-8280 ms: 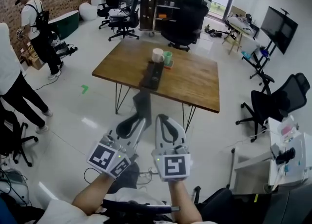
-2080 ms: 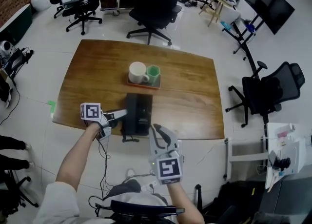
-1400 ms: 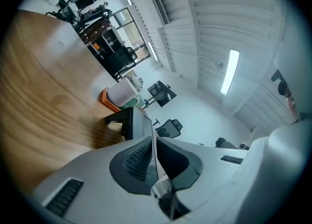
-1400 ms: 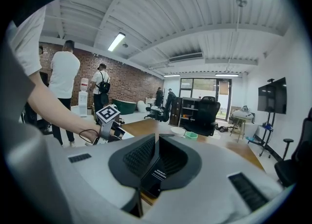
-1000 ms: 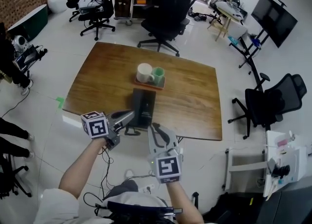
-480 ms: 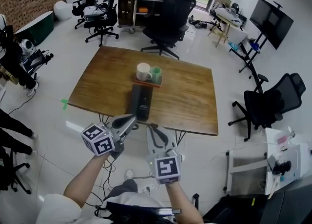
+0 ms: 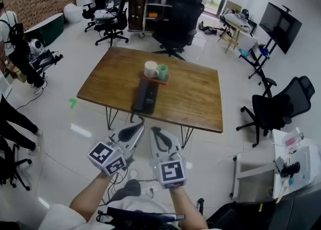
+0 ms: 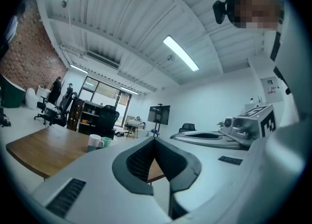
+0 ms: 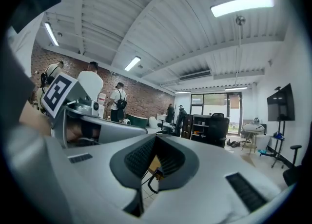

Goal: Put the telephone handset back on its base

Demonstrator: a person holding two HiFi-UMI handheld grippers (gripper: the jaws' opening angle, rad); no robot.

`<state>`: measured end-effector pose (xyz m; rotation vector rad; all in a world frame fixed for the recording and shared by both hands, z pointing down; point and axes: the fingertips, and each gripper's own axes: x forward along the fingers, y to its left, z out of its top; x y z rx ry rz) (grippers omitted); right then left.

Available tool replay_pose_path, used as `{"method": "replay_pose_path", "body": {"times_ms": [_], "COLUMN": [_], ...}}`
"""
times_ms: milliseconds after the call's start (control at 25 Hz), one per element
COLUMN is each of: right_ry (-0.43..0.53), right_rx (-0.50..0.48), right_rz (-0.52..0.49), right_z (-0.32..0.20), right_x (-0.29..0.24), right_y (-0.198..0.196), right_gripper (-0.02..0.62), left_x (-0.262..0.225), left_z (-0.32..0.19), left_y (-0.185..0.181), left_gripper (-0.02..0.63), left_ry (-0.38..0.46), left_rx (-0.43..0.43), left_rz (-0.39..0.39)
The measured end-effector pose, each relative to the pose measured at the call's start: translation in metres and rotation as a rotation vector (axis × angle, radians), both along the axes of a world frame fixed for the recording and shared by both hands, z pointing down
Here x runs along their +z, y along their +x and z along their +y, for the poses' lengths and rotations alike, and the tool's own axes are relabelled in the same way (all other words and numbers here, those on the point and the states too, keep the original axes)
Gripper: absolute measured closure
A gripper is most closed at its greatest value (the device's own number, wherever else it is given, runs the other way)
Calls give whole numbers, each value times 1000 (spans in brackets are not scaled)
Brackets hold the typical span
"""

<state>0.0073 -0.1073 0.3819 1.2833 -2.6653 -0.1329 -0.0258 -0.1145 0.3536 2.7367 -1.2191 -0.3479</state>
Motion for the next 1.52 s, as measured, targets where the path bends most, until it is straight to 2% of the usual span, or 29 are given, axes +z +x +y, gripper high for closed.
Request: {"method": "replay_pose_path", "body": {"times_ms": [240,320,720,1160,1520], "right_ry": [-29,-27,-2,30,25], "right_rx": [-41,-52,-28,-43,-45], "right_rz": [-68,-58,-68,-78,-94], "right_z": [60,78,153,197,203], "right_x": [3,6,4,-10,-11], "right_y": [3,6,24,31,26], "right_gripper": [591,591,592,592,592], "left_x": [-10,-7,-7,-24,-22], "left_z": [69,88,164,212,217], "left_y": [12,16,39,49,41], "left_gripper": [604,604,604,604,604], "left_ry": [70,72,76,110,111], "left_rx": [-70,-85,-72,-98,-113], "left_rz": [-29,-34,-60,-73,-88]}}
